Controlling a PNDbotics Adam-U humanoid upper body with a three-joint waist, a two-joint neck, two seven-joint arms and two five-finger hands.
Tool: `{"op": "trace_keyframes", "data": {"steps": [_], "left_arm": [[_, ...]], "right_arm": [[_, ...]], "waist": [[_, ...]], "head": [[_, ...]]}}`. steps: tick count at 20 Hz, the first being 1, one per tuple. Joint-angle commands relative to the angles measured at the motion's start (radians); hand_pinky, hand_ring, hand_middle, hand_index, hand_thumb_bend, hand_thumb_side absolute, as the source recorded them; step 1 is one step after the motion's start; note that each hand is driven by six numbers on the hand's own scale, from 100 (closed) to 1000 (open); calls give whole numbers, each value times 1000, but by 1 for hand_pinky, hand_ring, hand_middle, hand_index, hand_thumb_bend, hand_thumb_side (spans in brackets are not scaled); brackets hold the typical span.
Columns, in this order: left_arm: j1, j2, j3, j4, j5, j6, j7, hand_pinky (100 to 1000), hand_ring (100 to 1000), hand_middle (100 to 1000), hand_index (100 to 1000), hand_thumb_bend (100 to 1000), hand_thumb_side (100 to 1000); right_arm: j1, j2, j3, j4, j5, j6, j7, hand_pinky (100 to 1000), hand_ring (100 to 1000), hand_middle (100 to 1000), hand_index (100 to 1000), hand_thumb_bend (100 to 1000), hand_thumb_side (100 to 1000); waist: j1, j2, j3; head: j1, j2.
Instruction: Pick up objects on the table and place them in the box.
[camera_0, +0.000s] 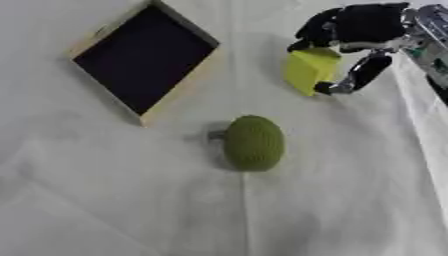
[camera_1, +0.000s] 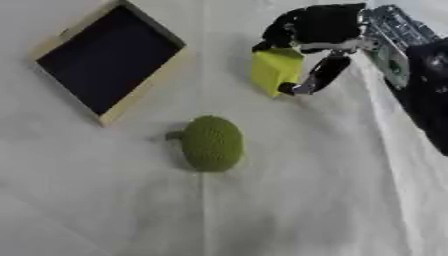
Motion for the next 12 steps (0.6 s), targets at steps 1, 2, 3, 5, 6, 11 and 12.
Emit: {"op": "trace_keyframes", "data": {"steps": [1,2,3,5,6,11,12], "left_arm": [[-8,23,9,-17,-5,3,-6,839,641,670,802,100,672],[-9,23,9,-18,-5,4,-6,839,641,670,802,100,672],[-9,22,8,-18,-5,4,-6,839,641,670,802,100,672],[-9,22,8,-19,-5,5,-6,839,641,671,802,100,672],[-9,22,7,-19,-5,6,-7,839,641,671,802,100,672],[-8,20,6,-20,-7,9,-12,839,639,670,803,100,672],[-8,19,6,-20,-7,9,-14,839,639,669,803,100,672]], "right_arm": [[-8,-33,-13,-39,-31,0,-38,849,781,310,530,210,633],[-7,-36,-16,-45,-40,0,-51,843,766,285,504,203,631],[-5,-38,-18,-48,-47,0,-61,841,762,279,497,199,629],[-4,-41,-22,-52,-56,0,-77,835,740,247,461,194,621],[-3,-42,-25,-54,-60,0,-83,834,734,240,453,176,647],[3,-49,-34,-67,-85,0,-106,824,703,195,392,168,592],[6,-52,-36,-73,-94,0,-110,821,696,188,385,164,587]], "waist": [[3,-22,-2],[3,-22,-2],[3,-22,-3],[3,-23,-3],[3,-23,-3],[3,-26,-7],[3,-27,-8]], "head": [[-1,-9],[0,-9],[0,-8],[0,-7],[0,-7],[0,-5],[0,-5]]}}
